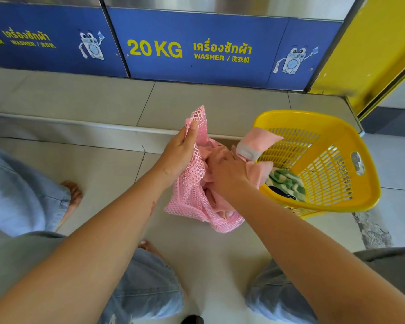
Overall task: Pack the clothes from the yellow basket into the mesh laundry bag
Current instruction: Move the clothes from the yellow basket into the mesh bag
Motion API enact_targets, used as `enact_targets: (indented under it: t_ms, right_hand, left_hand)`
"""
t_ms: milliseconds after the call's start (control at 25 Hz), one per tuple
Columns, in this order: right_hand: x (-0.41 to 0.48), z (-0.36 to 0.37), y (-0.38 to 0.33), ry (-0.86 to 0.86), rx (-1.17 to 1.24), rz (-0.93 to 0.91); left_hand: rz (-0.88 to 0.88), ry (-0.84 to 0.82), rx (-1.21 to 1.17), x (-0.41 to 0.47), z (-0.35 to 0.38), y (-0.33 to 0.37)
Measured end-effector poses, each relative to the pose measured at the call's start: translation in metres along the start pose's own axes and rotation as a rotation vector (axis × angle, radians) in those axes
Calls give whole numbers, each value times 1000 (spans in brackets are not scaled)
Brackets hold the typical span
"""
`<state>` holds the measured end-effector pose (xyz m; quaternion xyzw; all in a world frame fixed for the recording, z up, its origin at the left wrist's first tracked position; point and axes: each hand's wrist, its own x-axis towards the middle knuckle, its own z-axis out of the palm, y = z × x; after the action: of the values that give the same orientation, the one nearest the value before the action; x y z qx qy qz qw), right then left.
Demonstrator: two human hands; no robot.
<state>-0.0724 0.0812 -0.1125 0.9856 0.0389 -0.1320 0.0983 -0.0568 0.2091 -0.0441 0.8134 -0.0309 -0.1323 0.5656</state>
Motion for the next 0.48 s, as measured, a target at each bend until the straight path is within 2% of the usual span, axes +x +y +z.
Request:
enact_targets:
  t_ms: [160,320,480]
  right_hand:
    - [-3,-10,24,95,-180,12]
    - [-5,-21,55,3,-234,157]
    - [1,-17,58,58,-232,54]
  left_hand:
    - [-31,24,-23,5,-3,-3]
    - [-33,34,-16,4,-2,-6]
    - [-46,55,-35,4,-5,-9]
